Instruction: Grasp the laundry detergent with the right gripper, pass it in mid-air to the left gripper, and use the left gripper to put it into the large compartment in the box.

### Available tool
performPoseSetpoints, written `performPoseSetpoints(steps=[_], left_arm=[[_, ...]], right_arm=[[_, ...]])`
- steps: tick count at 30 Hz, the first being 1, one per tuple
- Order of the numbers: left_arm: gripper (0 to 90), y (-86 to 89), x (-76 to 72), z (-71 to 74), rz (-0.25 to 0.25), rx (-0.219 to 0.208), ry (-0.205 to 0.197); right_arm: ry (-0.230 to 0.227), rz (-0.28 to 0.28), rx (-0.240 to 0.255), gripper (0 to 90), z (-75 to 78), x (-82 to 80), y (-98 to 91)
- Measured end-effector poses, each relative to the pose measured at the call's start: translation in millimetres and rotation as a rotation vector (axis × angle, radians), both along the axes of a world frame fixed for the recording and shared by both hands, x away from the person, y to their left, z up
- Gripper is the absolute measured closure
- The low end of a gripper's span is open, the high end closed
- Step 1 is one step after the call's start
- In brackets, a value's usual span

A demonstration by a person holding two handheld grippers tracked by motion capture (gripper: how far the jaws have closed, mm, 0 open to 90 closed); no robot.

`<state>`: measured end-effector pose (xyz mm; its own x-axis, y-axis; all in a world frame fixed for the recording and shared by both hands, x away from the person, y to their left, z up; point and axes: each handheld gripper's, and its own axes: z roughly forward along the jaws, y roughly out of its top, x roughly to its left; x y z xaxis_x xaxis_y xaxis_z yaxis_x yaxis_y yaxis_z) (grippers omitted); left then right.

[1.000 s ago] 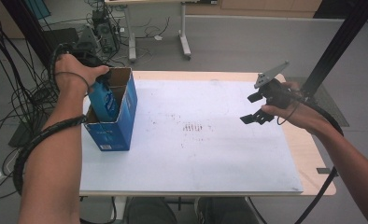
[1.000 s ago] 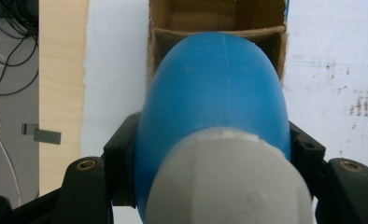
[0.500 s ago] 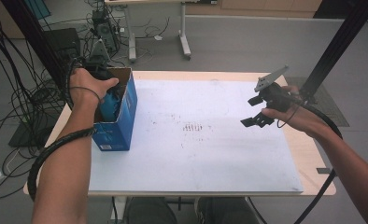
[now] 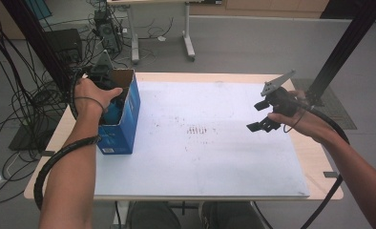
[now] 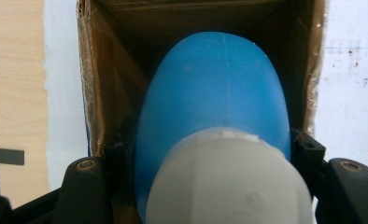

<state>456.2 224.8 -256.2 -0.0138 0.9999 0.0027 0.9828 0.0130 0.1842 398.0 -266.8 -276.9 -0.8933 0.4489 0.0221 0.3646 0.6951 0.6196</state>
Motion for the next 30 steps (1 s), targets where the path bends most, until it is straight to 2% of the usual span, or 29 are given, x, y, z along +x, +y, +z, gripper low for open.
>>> performPoseSetpoints(steps=[14,30], left_arm=[[36.9,2.2,-2.0,-17.3,-0.022,-0.005,-0.002],[36.7,3.1,-5.3,-18.5,-0.015,-0.01,-0.011]], right_arm=[[0.009,-0.002,0.006,9.0,-1.3,1.2,1.2],[0.003,-0.001,0.004,8.9,1.2,3.9,2.3]])
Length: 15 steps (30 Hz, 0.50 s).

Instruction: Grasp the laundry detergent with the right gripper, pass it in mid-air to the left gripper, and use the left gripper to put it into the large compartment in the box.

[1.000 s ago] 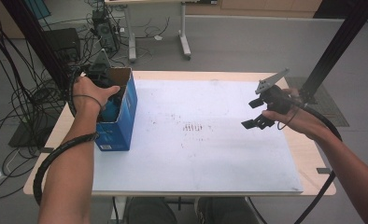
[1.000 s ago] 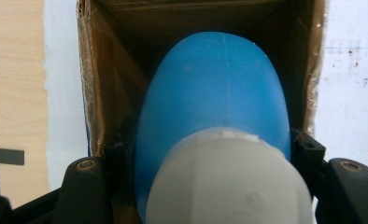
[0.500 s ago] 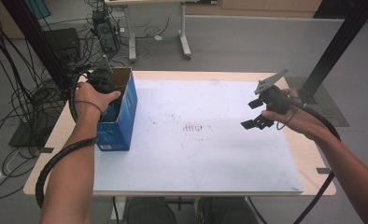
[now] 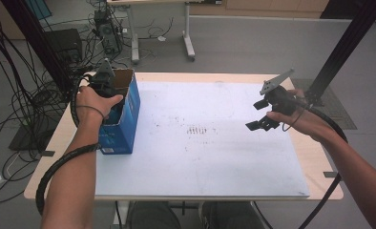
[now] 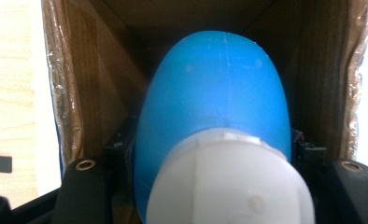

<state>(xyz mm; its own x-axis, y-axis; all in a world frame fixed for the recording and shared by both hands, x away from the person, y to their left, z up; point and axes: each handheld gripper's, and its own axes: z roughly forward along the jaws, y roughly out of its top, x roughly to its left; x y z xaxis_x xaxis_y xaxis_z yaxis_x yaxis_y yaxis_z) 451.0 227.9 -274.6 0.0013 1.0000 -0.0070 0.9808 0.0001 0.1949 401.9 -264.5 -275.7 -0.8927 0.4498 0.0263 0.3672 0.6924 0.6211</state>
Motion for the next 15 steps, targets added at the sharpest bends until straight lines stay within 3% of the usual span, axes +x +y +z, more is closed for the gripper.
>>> performPoseSetpoints(steps=[15], left_arm=[[36.6,-1.6,2.0,-0.4,0.0,0.007,0.002]], right_arm=[[0.002,-0.008,-0.006,9.0,-0.6,2.6,-4.2]])
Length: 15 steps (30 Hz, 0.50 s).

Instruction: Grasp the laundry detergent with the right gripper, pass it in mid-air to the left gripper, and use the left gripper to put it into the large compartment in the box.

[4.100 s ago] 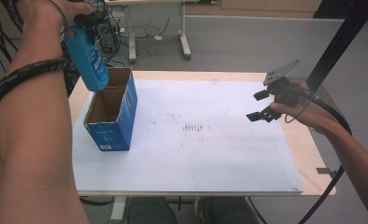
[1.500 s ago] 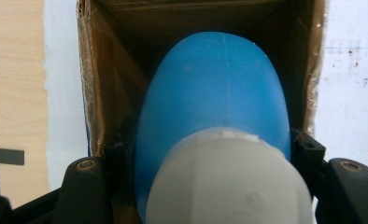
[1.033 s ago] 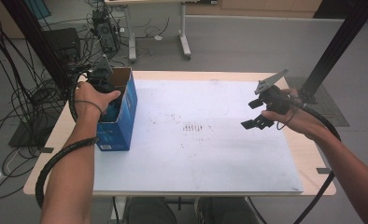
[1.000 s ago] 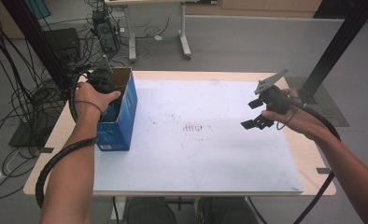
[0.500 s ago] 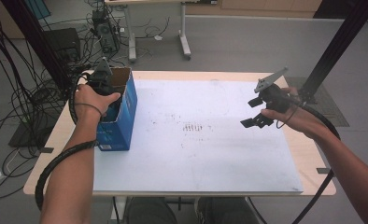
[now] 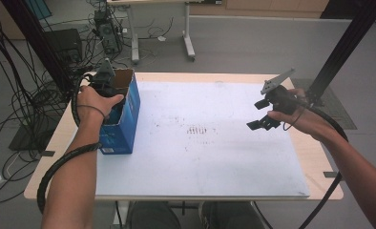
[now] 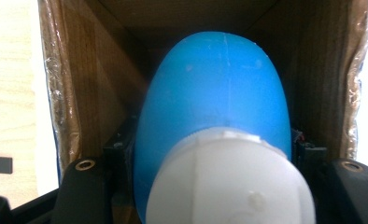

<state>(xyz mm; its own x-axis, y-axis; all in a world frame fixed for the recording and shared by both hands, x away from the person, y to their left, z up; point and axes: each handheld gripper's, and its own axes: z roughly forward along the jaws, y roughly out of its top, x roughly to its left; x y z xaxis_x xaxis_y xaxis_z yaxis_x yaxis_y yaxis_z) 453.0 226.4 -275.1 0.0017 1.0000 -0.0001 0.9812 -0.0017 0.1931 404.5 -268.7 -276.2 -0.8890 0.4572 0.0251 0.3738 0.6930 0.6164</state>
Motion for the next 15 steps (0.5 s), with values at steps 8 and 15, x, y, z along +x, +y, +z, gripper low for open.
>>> performPoseSetpoints(steps=[8,15], left_arm=[[36.6,-0.8,-0.1,-0.2,0.002,0.001,-0.003],[36.6,-0.9,-0.1,-0.2,0.003,0.001,-0.001]], right_arm=[[-0.003,-0.001,-0.002,9.0,1.2,-0.1,-1.2],[-0.007,-0.004,-0.001,9.0,2.7,-0.8,-2.1]])
